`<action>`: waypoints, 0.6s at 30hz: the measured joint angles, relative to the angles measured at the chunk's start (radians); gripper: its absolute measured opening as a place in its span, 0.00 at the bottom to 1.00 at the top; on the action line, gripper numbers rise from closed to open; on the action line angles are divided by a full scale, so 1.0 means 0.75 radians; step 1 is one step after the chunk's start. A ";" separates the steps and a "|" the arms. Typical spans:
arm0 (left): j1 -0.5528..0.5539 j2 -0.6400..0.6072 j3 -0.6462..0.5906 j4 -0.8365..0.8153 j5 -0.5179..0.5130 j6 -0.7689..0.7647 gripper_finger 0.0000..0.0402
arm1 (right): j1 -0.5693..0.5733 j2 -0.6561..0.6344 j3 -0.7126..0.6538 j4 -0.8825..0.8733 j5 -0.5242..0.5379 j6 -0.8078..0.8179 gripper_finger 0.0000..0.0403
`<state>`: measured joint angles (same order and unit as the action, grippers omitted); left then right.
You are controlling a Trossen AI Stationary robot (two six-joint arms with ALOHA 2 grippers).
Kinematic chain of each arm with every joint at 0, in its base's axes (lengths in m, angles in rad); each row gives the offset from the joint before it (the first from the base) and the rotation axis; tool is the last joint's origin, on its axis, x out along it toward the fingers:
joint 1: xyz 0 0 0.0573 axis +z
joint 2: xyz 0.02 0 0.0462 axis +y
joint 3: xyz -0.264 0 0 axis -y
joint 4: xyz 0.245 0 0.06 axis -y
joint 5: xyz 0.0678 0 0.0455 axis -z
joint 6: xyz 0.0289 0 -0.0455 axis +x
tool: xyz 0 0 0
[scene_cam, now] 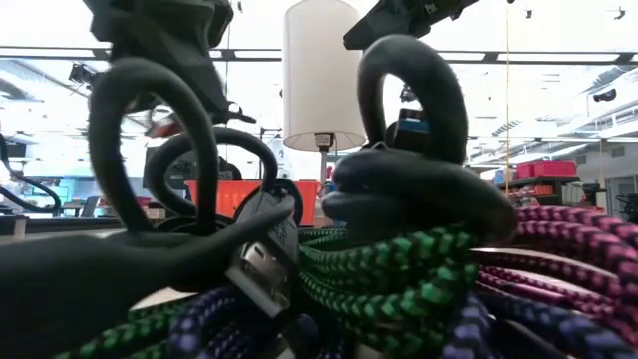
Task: Pick & Place USB Port
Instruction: Put the black USB cable into the orange bin
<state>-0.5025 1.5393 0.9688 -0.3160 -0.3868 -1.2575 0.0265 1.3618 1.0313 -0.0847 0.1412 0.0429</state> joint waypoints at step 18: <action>0.491 -0.085 0.001 -0.064 0.149 0.404 0.07 | 0.000 0.000 0.001 -0.001 0.000 -0.001 0.13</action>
<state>-0.1346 1.4753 0.9695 -0.3643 -0.2750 -0.9544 0.0268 1.3618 1.0317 -0.0853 0.1410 0.0425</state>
